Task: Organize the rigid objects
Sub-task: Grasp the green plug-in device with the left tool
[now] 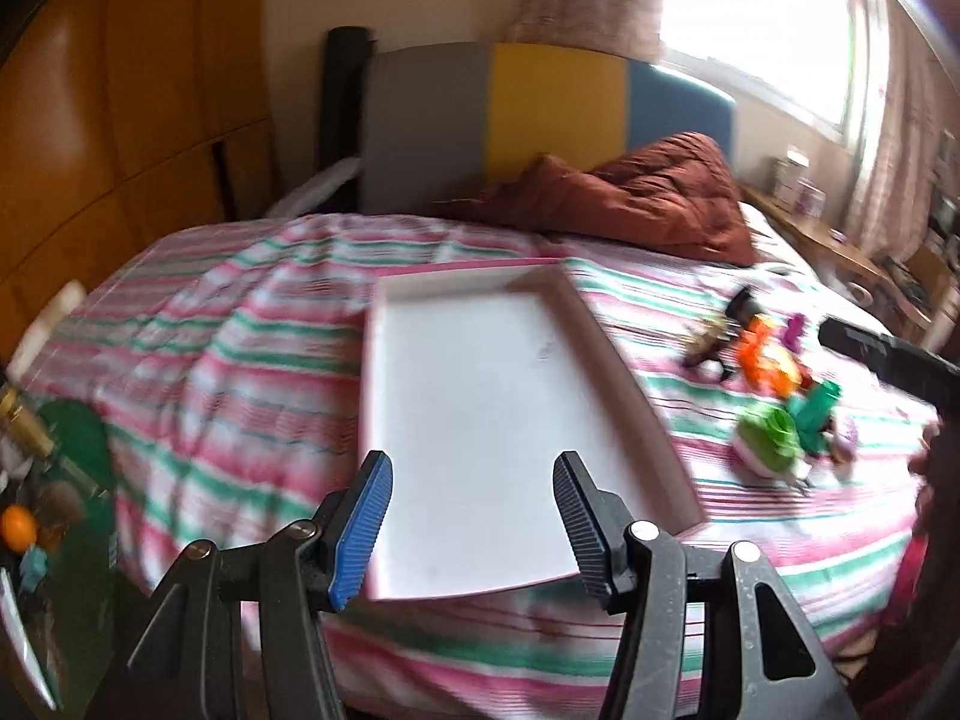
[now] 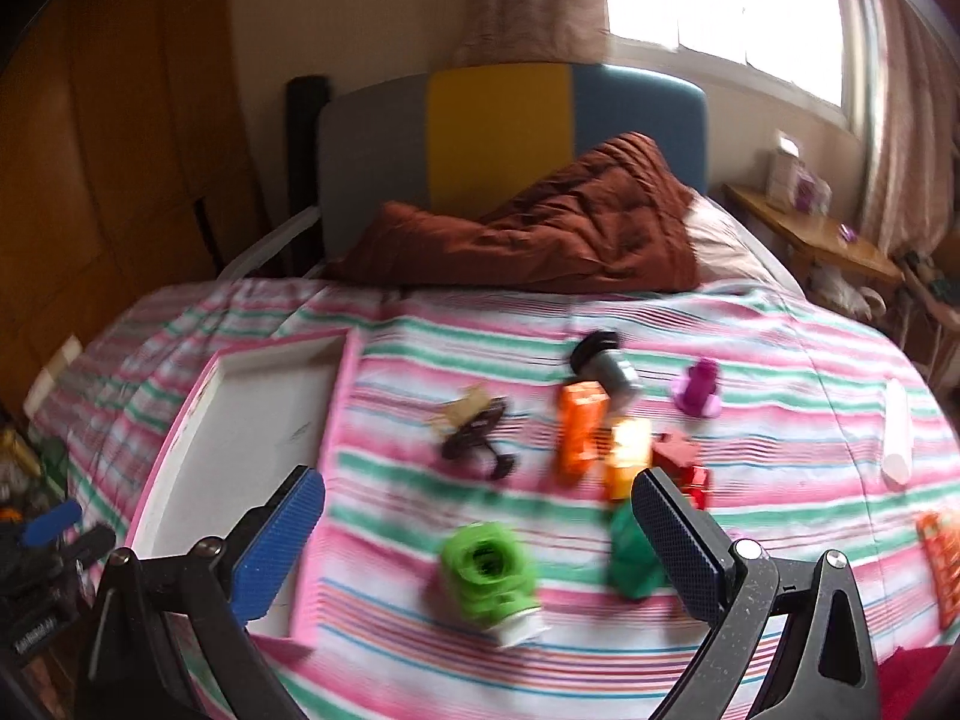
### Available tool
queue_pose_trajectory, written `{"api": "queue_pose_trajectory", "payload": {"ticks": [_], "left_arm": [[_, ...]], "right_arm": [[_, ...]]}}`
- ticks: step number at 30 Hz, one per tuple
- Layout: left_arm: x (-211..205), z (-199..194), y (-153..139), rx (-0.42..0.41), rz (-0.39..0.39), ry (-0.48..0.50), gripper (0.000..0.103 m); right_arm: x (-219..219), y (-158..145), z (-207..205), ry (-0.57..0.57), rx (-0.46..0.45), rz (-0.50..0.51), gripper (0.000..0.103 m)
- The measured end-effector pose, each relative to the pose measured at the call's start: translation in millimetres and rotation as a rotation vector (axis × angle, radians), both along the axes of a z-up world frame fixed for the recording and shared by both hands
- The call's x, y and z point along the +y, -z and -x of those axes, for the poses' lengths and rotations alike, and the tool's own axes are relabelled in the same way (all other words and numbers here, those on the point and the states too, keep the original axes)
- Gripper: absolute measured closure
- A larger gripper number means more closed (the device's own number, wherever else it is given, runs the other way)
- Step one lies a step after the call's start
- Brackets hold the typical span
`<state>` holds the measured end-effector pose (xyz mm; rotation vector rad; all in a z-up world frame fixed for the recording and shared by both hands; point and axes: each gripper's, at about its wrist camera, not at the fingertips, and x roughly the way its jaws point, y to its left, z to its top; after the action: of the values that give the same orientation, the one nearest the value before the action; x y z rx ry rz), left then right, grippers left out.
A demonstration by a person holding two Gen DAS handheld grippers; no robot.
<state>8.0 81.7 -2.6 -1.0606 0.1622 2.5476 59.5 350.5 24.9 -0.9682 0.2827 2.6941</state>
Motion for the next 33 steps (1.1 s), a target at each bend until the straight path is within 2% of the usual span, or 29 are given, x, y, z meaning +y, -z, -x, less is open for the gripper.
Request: {"api": "queue_pose_trajectory", "payload": {"ticks": [3, 8, 12, 15, 18, 21, 22, 27, 29, 32, 33], "left_arm": [[23, 2, 1, -0.051, -0.017, 0.089, 0.046], [67, -3, 1, -0.121, -0.078, 0.239, 0.046], [111, -7, 6, -0.205, -0.123, 0.345, 0.046], [145, -8, 17, -0.268, -0.121, 0.388, 0.046], [174, -6, 33, -0.323, -0.084, 0.385, 0.045], [197, 2, 52, -0.394, -0.067, 0.361, 0.029], [203, 4, 58, -0.413, -0.065, 0.354, 0.028], [220, 18, 75, -0.432, -0.069, 0.291, 0.023], [223, 26, 81, -0.444, -0.075, 0.265, 0.023], [222, 28, 83, -0.403, -0.058, 0.251, 0.037], [220, 27, 83, -0.396, -0.061, 0.259, 0.037]], "right_arm": [[41, -1, -7, 0.056, 0.000, 0.062, 0.000], [94, 6, -22, 0.128, -0.005, 0.077, 0.000], [124, 17, -36, 0.167, 0.013, 0.116, 0.000], [142, 22, -44, 0.211, 0.032, 0.186, 0.000], [152, 19, -49, 0.238, 0.047, 0.216, 0.000], [161, 17, -54, 0.264, 0.061, 0.253, 0.000], [164, 16, -55, 0.268, 0.068, 0.277, 0.000], [174, 16, -59, 0.282, 0.080, 0.323, 0.000], [175, 15, -60, 0.276, 0.089, 0.329, 0.000], [172, 17, -56, 0.254, 0.076, 0.335, 0.000], [171, 19, -53, 0.238, 0.064, 0.336, 0.000]]}}
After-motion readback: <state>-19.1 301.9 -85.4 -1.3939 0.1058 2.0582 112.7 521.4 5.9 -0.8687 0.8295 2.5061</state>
